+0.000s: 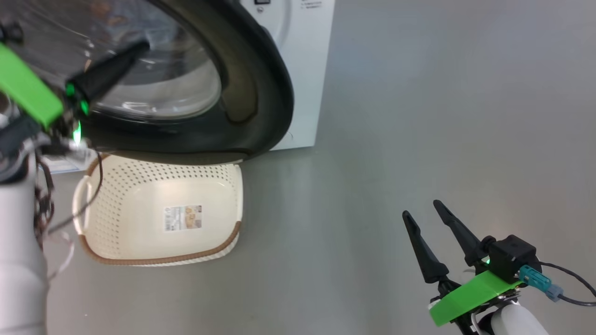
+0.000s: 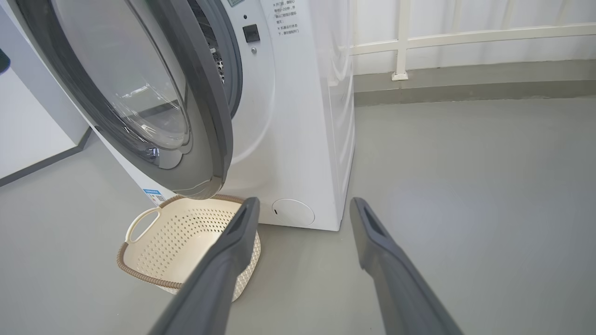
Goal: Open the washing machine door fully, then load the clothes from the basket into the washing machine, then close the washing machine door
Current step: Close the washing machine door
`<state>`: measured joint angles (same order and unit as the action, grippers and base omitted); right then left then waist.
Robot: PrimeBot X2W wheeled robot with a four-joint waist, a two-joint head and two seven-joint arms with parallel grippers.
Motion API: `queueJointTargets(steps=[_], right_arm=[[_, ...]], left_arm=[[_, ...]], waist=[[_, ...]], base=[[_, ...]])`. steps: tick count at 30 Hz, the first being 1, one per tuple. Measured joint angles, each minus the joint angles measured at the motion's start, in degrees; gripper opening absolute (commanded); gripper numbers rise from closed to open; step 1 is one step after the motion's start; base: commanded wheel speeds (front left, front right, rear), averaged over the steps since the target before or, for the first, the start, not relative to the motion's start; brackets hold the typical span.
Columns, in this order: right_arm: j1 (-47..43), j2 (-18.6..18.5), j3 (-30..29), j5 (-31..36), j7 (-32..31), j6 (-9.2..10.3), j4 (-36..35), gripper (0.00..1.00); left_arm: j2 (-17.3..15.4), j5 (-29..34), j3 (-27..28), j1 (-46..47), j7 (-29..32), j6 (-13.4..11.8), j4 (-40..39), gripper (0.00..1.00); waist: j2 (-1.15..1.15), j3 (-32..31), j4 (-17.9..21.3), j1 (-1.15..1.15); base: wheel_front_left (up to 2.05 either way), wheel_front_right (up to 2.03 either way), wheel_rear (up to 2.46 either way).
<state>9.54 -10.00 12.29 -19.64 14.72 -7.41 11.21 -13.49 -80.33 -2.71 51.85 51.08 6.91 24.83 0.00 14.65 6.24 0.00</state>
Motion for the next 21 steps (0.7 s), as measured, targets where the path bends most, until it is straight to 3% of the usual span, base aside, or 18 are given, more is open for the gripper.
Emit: queueJointTargets(steps=[3, 5, 9, 12, 13, 21], right_arm=[[-0.17, -0.77, -0.07, 0.0, 0.0, 0.0, 0.04, 1.0], [-0.27, -1.13, -0.19, 0.0, 0.01, 0.0, 0.07, 1.0], [-1.43, -1.77, -0.45, 0.0, 0.0, 0.0, 0.09, 1.0], [-2.96, -2.44, -1.03, 0.0, 0.0, 0.0, 0.24, 1.0], [-3.34, -2.59, -1.36, 0.0, 0.0, 0.0, 0.22, 1.0], [-6.23, -3.01, -1.99, -0.02, 0.0, 0.0, 0.27, 1.0]], left_arm=[[-1.07, -0.11, -0.6, -3.96, -1.41, 0.0, -1.83, 0.05], [-1.61, -0.03, -1.16, -6.42, -2.72, 0.01, -3.24, 0.27], [-2.87, 0.24, -2.88, -11.88, -5.71, 0.19, -5.53, 0.44], [-3.65, 1.51, -4.56, -16.44, -8.84, 0.32, -6.56, 0.75], [-3.94, 1.75, -4.99, -17.88, -10.05, 0.33, -6.72, 1.0], [-4.78, -0.09, -5.66, -29.46, -19.03, 0.34, -8.61, 1.0]], waist=[[0.0, -0.88, -0.94, 0.0], [0.0, -1.49, -1.61, 0.0], [0.0, -2.78, -2.97, 0.0], [0.0, -3.76, -3.98, 0.0], [0.0, -4.13, -4.26, 0.0], [0.0, -6.93, -5.39, 0.0]], base=[[0.0, 0.0, 0.0], [0.0, 0.0, 0.0], [0.0, 0.0, 0.0], [0.0, 0.0, 0.0], [0.0, 0.0, 0.0], [0.0, 0.0, 0.0]])
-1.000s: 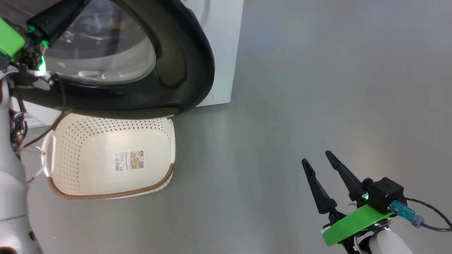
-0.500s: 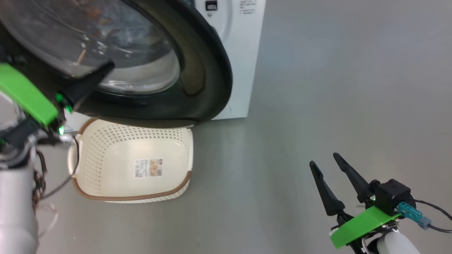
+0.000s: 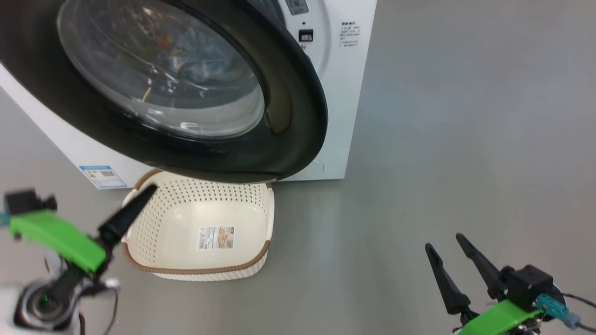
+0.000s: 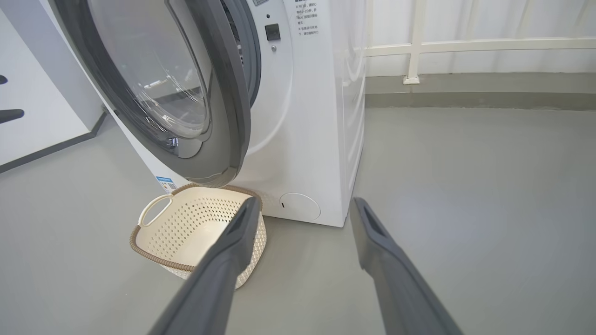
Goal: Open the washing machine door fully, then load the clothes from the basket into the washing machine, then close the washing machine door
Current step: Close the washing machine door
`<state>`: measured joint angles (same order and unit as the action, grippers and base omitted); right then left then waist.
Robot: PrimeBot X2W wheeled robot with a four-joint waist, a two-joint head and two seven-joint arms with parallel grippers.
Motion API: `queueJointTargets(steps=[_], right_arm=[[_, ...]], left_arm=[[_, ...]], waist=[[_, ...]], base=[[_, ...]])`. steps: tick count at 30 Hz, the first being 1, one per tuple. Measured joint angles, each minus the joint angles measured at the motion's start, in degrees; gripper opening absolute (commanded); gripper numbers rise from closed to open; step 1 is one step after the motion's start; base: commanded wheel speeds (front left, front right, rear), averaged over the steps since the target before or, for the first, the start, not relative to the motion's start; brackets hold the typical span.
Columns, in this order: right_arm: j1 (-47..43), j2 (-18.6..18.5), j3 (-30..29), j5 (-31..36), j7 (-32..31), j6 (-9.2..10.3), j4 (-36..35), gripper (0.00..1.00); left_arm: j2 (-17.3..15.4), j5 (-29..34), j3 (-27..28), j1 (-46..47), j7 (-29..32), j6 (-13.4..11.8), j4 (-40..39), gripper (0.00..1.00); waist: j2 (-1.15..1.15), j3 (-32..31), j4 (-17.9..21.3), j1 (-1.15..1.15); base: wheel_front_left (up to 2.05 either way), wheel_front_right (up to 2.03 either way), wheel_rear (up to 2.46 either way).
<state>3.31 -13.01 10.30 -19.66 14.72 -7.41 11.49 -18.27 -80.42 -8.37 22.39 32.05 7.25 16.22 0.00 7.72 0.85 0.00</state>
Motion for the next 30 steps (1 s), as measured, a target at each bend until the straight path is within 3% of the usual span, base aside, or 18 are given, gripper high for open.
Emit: queueJointTargets(steps=[13, 21, 26, 30], right_arm=[[-3.22, -0.45, -2.14, -0.02, 0.0, 0.0, -0.11, 1.0], [-3.51, -0.69, -3.32, -0.05, 0.0, 0.0, -0.08, 1.0], [-3.61, -0.89, -3.61, -0.05, 0.0, 0.0, -0.05, 1.0], [-4.64, -0.96, -3.77, -0.07, 0.0, 0.0, -0.04, 1.0]], left_arm=[[-0.94, -0.87, -2.46, -14.45, -16.9, 0.0, -2.45, 1.0], [-3.67, 5.81, -8.95, -18.73, -29.37, 0.01, -3.03, 1.0], [-7.21, 12.71, -15.38, -19.31, -43.29, 0.01, -0.14, 1.0], [-7.2, 18.2, -16.27, -19.86, -46.29, 0.02, 2.69, 1.0]], waist=[[0.0, -1.97, 1.28, 0.0], [0.0, -2.65, 2.47, 0.0], [0.0, -3.3, 3.23, 0.0], [0.0, -3.87, 3.54, 0.0]], base=[[0.0, 0.0, 0.0], [0.0, 0.0, 0.0], [0.0, 0.0, 0.0], [0.0, 0.0, 0.0]])
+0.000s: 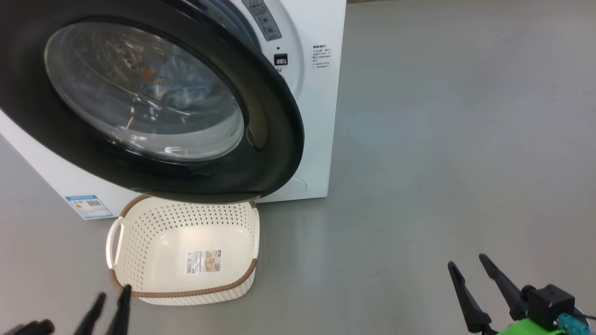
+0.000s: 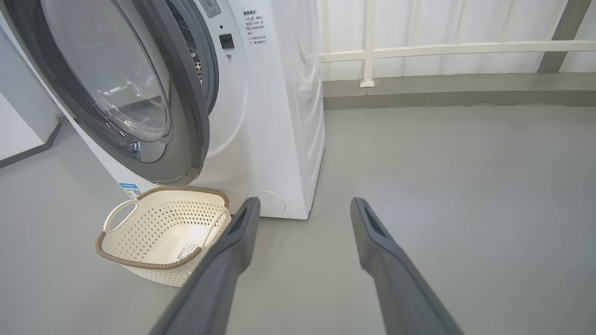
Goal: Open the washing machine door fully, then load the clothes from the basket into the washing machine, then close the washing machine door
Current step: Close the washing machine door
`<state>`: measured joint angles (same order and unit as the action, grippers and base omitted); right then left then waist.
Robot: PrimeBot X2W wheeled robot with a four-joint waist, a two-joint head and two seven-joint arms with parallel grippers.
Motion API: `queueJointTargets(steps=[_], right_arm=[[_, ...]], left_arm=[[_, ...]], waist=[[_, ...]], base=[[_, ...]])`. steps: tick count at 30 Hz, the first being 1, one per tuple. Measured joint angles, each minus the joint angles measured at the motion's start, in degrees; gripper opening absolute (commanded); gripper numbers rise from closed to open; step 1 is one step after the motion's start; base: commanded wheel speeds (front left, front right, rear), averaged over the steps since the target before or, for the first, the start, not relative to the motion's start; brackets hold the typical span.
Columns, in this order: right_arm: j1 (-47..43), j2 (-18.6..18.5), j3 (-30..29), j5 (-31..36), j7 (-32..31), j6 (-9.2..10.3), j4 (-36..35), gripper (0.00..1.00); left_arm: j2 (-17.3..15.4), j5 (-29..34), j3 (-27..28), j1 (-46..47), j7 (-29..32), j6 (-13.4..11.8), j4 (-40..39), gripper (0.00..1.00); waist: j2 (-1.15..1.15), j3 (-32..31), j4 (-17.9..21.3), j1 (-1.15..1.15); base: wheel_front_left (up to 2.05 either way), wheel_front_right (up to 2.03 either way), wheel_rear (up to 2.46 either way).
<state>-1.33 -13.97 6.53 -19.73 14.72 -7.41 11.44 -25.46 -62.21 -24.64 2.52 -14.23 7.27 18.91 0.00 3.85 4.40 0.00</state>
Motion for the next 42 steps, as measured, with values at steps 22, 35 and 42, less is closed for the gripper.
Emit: queueJointTargets(steps=[22, 35, 42], right_arm=[[-1.05, 0.08, -0.4, 0.01, 0.0, 0.0, -0.23, 1.0], [-0.63, 1.13, -0.34, -1.19, 0.0, 0.0, -0.88, 0.48], [5.56, 1.21, 1.46, -2.12, 0.0, 0.0, -2.16, 0.0]], left_arm=[[15.05, 39.45, 20.07, -6.89, -0.14, 0.03, -5.55, 1.0], [15.58, 39.86, 20.16, -6.83, -0.15, 0.03, -6.26, 1.0], [16.51, 39.86, 19.27, -6.66, -0.15, 0.04, -6.93, 1.0]], waist=[[0.0, -0.23, -0.18, 0.0], [0.0, -0.05, -1.85, 0.0], [0.0, 0.16, -4.0, 0.0]], base=[[0.0, 0.0, 0.0], [0.0, 0.0, 0.0], [0.0, 0.0, 0.0]])
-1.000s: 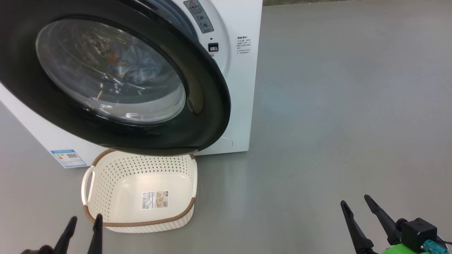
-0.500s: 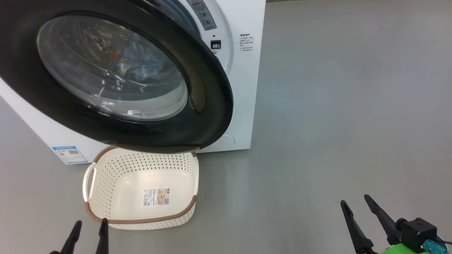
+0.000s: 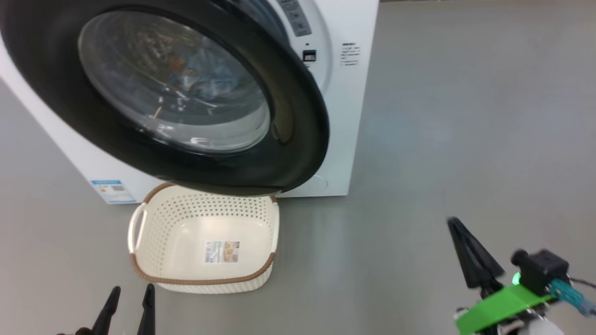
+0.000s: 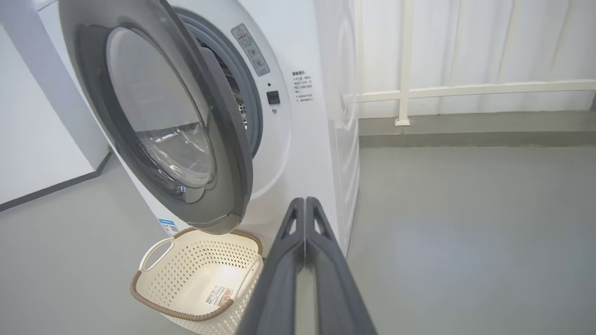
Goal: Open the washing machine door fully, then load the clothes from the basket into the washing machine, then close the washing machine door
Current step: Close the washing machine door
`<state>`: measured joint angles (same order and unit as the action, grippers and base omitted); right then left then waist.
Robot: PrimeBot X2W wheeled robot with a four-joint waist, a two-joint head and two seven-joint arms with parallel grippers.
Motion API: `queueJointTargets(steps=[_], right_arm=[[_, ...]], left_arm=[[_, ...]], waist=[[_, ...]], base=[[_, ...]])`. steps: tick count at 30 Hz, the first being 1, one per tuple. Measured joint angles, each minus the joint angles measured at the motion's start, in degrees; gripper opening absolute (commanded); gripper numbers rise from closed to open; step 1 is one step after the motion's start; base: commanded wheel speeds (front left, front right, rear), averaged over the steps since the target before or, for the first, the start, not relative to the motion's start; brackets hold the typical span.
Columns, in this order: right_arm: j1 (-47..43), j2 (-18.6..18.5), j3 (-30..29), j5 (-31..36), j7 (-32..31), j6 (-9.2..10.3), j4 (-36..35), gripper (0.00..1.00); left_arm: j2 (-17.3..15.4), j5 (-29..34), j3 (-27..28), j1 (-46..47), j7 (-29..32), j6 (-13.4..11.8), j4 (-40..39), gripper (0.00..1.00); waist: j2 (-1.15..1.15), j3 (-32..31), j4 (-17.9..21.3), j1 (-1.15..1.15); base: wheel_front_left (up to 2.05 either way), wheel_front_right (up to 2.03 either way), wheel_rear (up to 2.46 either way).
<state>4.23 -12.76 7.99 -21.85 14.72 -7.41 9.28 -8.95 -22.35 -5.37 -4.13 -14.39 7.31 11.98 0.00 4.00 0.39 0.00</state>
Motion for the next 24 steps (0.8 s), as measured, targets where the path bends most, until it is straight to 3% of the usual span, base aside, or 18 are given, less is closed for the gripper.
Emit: queueJointTargets(steps=[11, 24], right_arm=[[11.6, -0.2, 6.56, -0.54, 0.01, 0.0, 2.03, 0.0], [24.92, -0.3, 11.76, -2.03, 0.01, 0.0, 9.18, 0.0]], left_arm=[[1.59, 0.0, -1.4, 3.46, -0.07, 0.0, -1.22, 1.0], [2.91, -0.01, -3.28, 7.94, -0.07, 0.0, -1.64, 1.0]], waist=[[0.0, 1.49, -5.46, 0.0], [0.0, 6.8, -10.98, 0.0]], base=[[0.0, 0.0, 0.0], [0.0, 0.0, 0.0]])
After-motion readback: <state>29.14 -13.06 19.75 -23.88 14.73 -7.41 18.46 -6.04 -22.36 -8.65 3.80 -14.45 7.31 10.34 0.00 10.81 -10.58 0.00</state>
